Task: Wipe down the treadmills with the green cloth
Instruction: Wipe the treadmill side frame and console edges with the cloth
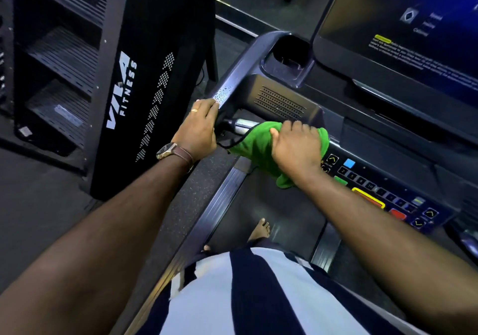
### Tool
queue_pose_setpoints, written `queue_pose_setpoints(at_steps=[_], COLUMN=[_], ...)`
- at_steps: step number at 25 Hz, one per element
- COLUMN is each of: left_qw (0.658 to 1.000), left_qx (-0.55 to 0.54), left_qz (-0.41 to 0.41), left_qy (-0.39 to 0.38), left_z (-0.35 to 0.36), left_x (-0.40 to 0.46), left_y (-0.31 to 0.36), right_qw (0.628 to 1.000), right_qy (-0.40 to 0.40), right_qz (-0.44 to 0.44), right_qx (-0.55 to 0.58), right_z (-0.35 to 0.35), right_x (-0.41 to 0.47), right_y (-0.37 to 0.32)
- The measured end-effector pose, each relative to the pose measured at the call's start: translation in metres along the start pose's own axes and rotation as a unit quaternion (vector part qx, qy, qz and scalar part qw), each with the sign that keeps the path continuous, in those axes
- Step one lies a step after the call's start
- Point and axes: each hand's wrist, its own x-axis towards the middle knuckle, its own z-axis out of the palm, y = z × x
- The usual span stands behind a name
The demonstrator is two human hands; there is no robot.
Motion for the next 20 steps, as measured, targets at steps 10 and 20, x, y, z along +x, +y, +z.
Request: queue_pose_setpoints(at_steps=[10, 20], left_qw=[0.997, 0.997], left_qx=[-0.062, -0.069], left_qz=[0.018, 0.017], left_qy=[0.038, 0.003], left_z=[0.0, -0.003], left_x=[-0.002, -0.004], left_y=[-0.003, -0.003], right_qw=[0.963, 0.975], right_qy=[0.099, 0.136], right_qz=[-0.249, 0.096], right_qx=[-0.042, 0.148], right_z=[0.03, 0.019], right_x=[0.017, -0.008], right_y=[-0.072, -0.053])
